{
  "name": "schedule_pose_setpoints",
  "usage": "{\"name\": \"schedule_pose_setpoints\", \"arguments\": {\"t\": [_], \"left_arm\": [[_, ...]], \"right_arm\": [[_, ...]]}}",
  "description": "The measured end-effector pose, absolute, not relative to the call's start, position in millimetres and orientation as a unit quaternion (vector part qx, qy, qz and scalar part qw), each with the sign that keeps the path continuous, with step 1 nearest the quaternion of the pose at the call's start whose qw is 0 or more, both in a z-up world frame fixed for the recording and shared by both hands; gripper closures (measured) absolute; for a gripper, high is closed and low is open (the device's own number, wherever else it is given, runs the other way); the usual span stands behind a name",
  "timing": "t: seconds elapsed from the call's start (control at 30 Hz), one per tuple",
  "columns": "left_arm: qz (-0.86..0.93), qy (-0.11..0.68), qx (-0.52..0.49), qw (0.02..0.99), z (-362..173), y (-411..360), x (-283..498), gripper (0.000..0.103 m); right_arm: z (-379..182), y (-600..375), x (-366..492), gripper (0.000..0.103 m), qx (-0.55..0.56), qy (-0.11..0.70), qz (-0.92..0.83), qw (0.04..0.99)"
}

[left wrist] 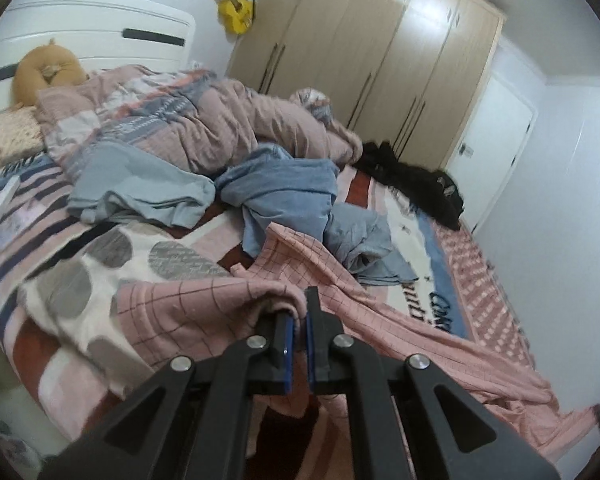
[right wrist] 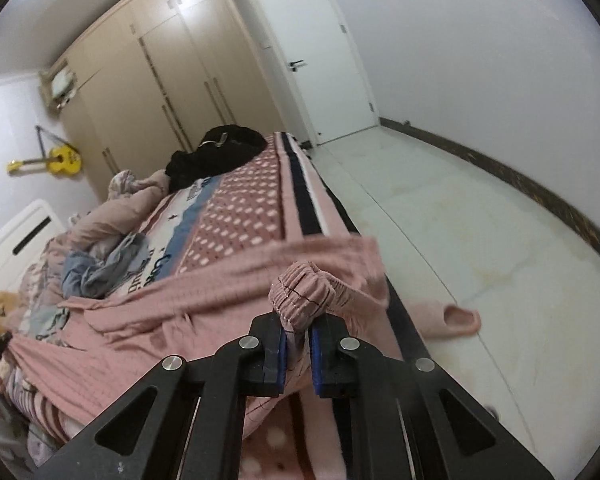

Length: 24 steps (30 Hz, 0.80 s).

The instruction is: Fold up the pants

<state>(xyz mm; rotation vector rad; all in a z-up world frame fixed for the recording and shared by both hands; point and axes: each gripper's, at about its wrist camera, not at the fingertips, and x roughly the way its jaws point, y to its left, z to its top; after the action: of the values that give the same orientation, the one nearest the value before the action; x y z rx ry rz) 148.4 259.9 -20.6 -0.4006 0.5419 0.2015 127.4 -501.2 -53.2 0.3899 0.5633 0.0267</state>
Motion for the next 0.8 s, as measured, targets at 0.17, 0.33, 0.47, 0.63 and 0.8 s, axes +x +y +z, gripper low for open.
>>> {"name": "schedule_pose_setpoints", "arguments": {"t": [0.17, 0.33, 0.47, 0.63, 0.8], "left_arm": [[0.100, 0.306, -0.179, 0.930, -16.8, 264.1, 206.7, 0.100], [0.117, 0.347, -0.164, 0.916, -25.6, 266.8, 264.6, 0.100], [0.124, 0.383, -0.163, 0.901, -40.5, 270.3, 309.5, 0.100], [0.134, 0.454, -0.164, 0.865, -70.8, 276.1, 358.6, 0.098], [0.148, 0.465, -0.148, 0.860, -85.2, 279.7, 380.1, 0.077]], "right_arm": [[-38.8, -503.6, 196.2, 0.099, 0.182, 0.306, 0.007, 0.935], [-44.8, -505.1, 252.4, 0.099, 0.168, 0.326, -0.019, 0.930], [-59.7, -508.5, 292.4, 0.099, 0.162, 0.350, -0.037, 0.922], [-86.8, -511.5, 337.9, 0.099, 0.150, 0.400, -0.058, 0.902], [-111.3, -511.3, 362.4, 0.099, 0.136, 0.430, -0.076, 0.889]]}}
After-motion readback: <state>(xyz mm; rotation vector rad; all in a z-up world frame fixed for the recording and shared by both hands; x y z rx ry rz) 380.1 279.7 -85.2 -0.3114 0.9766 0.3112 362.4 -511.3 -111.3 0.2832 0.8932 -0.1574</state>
